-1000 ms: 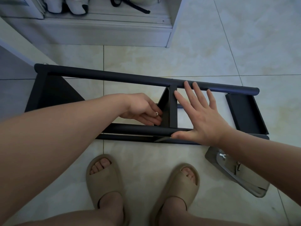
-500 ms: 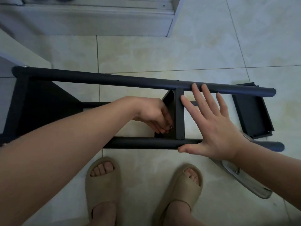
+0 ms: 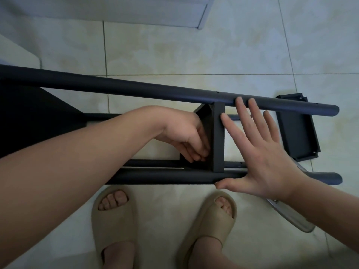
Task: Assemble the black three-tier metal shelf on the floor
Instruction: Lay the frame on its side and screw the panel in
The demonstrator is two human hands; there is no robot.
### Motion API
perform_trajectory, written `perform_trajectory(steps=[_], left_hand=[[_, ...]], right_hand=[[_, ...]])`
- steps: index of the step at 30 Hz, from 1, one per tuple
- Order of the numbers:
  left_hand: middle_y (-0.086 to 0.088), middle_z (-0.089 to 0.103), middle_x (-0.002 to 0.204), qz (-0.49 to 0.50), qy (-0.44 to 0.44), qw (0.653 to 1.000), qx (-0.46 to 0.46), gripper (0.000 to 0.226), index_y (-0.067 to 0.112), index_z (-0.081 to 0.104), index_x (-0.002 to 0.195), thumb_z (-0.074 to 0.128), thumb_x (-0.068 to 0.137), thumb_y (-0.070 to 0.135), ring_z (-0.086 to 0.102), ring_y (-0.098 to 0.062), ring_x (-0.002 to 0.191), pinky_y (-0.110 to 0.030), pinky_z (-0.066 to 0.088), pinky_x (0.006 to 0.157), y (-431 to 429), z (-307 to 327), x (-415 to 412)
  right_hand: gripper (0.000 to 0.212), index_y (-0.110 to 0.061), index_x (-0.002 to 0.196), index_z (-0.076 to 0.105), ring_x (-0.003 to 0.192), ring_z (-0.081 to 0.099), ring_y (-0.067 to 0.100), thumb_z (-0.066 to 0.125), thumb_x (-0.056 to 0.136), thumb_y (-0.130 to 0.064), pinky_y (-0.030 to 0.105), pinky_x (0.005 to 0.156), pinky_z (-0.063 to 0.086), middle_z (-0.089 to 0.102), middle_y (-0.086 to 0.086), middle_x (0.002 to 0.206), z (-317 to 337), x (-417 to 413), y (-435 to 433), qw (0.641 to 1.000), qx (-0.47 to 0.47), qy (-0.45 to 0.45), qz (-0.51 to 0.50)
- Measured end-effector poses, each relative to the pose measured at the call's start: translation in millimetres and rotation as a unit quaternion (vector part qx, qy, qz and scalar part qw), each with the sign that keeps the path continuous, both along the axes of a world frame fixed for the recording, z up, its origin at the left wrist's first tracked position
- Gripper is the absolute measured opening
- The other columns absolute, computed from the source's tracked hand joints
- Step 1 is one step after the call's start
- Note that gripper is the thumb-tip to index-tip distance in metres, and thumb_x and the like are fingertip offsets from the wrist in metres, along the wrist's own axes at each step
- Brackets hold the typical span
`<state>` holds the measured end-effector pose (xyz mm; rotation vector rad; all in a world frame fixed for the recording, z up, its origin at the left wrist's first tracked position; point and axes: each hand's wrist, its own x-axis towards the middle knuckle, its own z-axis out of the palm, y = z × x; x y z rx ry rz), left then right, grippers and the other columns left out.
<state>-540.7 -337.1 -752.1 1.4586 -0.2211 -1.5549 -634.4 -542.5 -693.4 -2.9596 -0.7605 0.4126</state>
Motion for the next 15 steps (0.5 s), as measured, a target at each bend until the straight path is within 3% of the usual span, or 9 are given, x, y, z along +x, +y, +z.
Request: perform_trajectory(steps=[9, 15], left_hand=[[-0.005, 0.074, 0.073, -0.020, -0.032, 0.999, 0.002, 0.008, 0.008, 0.070, 0.086, 0.068, 0.090, 0.002, 0.067, -0.011, 0.062, -0.027, 0.062, 0.069, -3.3, 2.0, -9.1], [-0.014, 0.075, 0.090, 0.001, -0.004, 1.000, 0.001, 0.021, -0.004, 0.070, 0.106, 0.070, 0.085, -0.006, 0.070, -0.019, 0.076, -0.031, 0.061, 0.077, -4.5, 5.0, -3.7]], right_hand=[[0.120, -0.013, 0.161, 0.020, 0.155, -0.002, 0.043, 0.037, 0.074, -0.095, 0.068, 0.119, 0.012, 0.005, 0.021, 0.168, -0.2, -6.4, 0.3, 1.000, 0.003, -0.008, -0.002], [0.121, -0.015, 0.162, 0.016, 0.156, -0.003, 0.041, 0.039, 0.073, -0.094, 0.069, 0.119, 0.010, 0.001, 0.018, 0.169, 1.0, 4.5, 0.4, 1.000, -0.003, 0.002, 0.001]])
